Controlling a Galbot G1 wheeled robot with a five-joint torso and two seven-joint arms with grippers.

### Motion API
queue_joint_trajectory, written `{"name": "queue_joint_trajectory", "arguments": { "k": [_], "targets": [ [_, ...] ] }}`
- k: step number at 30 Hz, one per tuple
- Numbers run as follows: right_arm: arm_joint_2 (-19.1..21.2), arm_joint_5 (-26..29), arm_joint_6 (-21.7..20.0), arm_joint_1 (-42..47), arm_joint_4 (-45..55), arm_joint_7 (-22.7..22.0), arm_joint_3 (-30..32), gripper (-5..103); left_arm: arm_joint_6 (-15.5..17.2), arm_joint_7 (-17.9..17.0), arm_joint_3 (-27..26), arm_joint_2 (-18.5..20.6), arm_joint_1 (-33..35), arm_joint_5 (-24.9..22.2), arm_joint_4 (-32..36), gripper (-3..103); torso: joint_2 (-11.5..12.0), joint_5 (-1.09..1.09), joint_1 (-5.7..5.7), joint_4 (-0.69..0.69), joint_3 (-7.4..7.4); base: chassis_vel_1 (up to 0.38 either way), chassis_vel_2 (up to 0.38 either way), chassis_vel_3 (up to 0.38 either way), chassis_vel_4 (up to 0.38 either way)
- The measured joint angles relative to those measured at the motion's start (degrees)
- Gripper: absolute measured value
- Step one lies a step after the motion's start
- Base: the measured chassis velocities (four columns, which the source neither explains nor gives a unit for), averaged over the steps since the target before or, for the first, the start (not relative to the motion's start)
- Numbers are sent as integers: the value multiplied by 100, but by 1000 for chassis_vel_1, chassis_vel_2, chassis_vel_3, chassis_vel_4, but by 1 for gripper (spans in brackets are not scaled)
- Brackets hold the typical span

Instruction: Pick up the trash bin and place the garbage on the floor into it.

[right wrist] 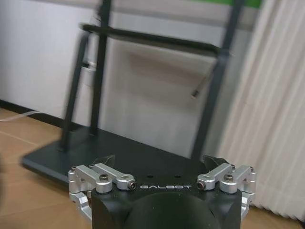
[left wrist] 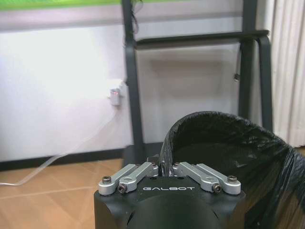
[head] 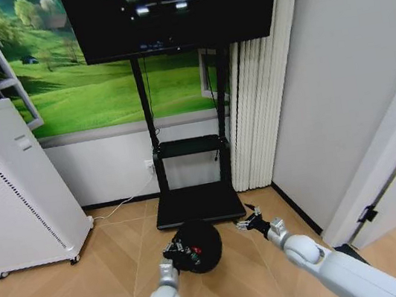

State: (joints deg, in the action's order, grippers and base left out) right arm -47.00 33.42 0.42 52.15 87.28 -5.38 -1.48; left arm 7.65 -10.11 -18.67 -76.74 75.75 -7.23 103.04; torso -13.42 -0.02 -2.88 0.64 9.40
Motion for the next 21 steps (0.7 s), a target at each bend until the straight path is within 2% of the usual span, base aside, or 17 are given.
{"name": "queue_joint_trajectory", "arguments": {
  "k": [6,16,21],
  "targets": [
    [-654,-11,-391,19,-632,-465,704,100,72,-72,-465,450,653,-222,843,6,0,1,0,-1,0,0,0,0,0],
    [-881,86,-765,20,-882,-940,1425,100,162,-109,-830,664,1191,-357,1600,6,0,2,0,2,0,0,0,0,0],
    [-921,446,-1086,17,-615,-1218,1999,100,162,-105,-879,604,1376,-291,1795,6,0,1,0,0,0,0,0,0,0]
  ]
}}
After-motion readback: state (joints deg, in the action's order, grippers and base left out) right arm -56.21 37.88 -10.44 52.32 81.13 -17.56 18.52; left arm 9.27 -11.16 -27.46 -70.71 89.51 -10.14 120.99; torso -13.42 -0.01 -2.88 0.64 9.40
